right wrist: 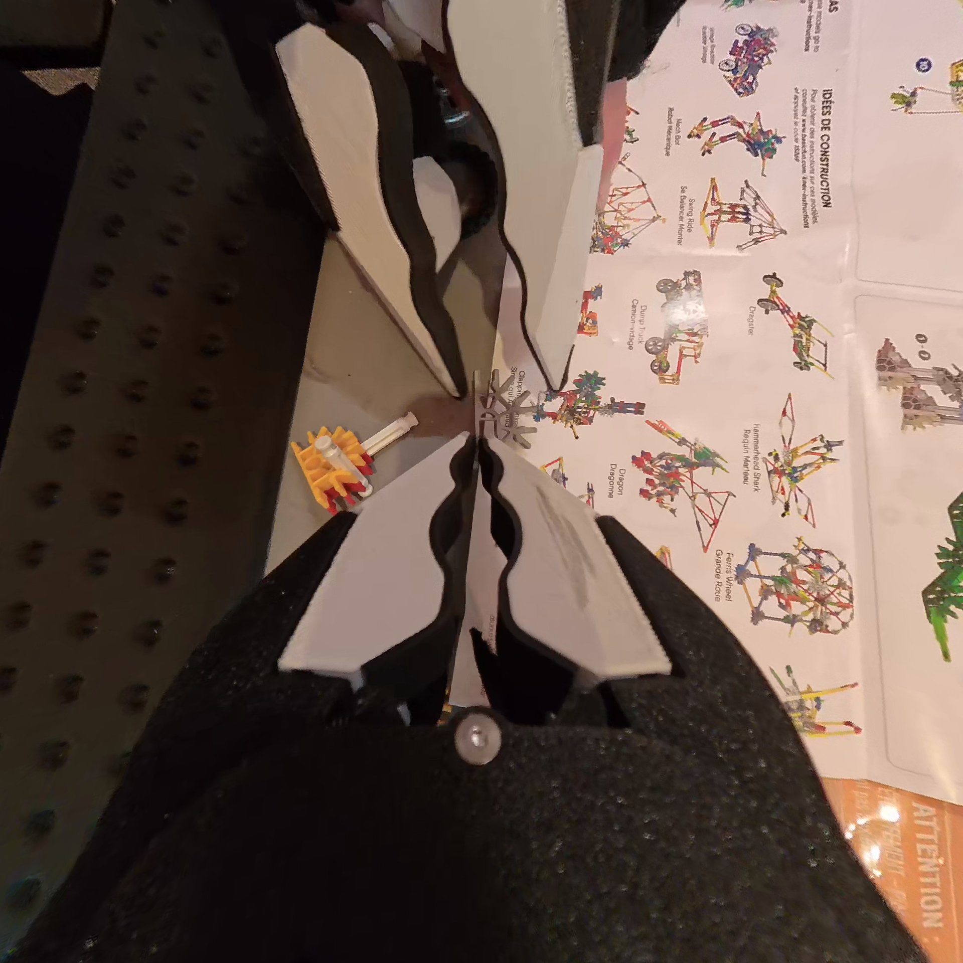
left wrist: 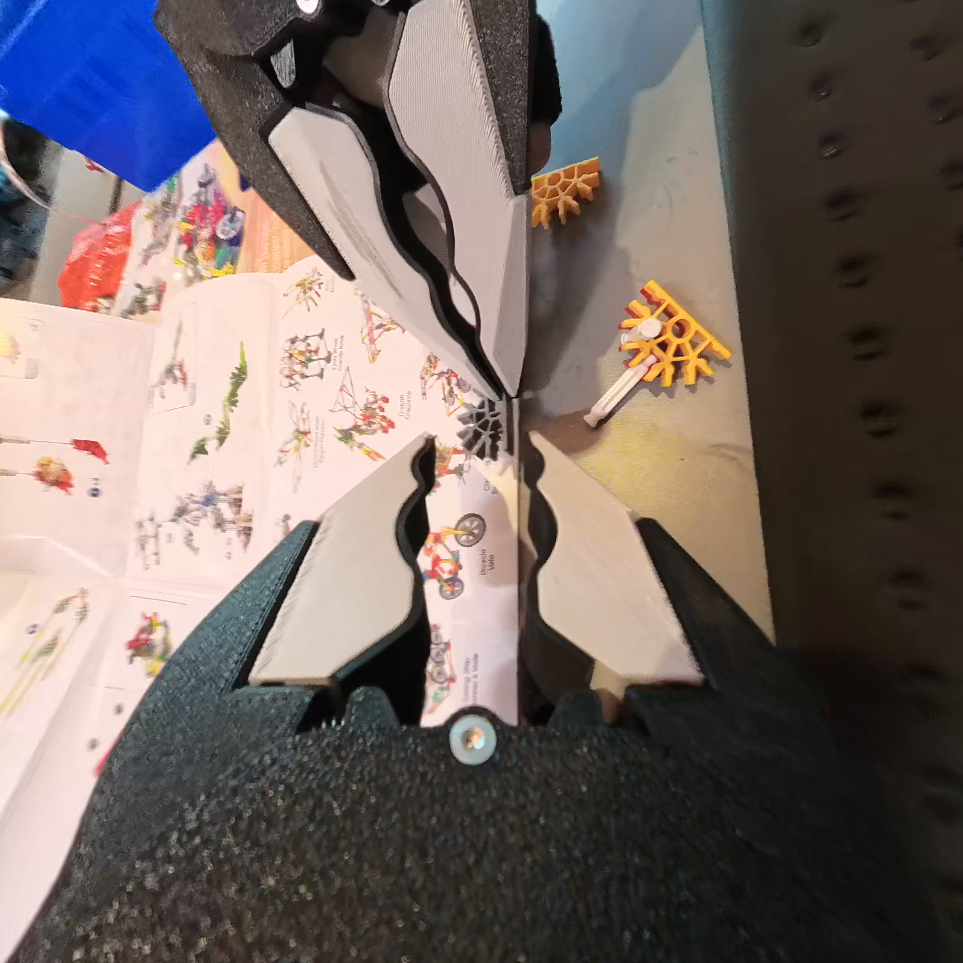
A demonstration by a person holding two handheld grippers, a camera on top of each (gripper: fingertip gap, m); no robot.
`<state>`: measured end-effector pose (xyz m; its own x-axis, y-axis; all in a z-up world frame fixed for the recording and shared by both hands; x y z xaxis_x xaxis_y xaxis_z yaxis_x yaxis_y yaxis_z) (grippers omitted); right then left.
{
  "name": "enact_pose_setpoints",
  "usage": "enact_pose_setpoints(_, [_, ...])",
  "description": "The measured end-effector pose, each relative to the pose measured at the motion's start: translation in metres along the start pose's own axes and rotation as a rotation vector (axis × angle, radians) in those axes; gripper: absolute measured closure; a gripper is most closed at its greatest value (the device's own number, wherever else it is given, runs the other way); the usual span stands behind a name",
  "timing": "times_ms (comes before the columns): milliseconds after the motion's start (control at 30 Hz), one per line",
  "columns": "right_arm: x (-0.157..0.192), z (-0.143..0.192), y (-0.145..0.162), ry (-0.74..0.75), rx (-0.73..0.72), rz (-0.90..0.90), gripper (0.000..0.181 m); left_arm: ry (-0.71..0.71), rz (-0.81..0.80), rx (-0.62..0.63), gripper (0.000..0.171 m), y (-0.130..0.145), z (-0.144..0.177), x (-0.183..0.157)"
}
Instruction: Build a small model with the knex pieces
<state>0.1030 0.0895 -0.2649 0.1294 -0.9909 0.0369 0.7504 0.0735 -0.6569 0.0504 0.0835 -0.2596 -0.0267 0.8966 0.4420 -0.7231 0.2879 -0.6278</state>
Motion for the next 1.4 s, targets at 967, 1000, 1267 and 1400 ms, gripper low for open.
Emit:
enact_pose_setpoints(967, [-0.022, 0.03, -0.021, 0.047, -0.214, -0.08, 0.174, 0.104, 0.529, -0.339, 0.166, -0.025, 0.028, 0.032])
enact_pose_setpoints(1000, [-0.022, 0.031, -0.022, 0.045, -0.218, -0.08, 0.175, 0.113, 0.544, -0.345, 0.166, -0.025, 0.028, 0.033])
enact_pose_setpoints(1267, [-0.018, 0.035, -0.02, 0.026, -0.183, -0.076, 0.175, 0.125, 0.48, -0.24, 0.166, -0.014, 0.018, 0.025])
enact_pose_setpoints(1400, [-0.018, 0.031, -0.015, 0.031, -0.137, -0.068, 0.176, 0.102, 0.421, -0.215, 0.155, -0.014, 0.017, 0.023])
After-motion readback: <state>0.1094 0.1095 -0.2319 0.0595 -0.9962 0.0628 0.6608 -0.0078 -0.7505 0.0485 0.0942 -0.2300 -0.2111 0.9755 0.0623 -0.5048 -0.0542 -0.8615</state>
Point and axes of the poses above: each gripper's, where its closed fingertips meet, z back along the fingers, y out of its underside, x = y × z across the jaws, the point moved 3 cm from there along z, back along the fingers, and after that the axes turned 1 degree about -y, right-handed, at the moved point
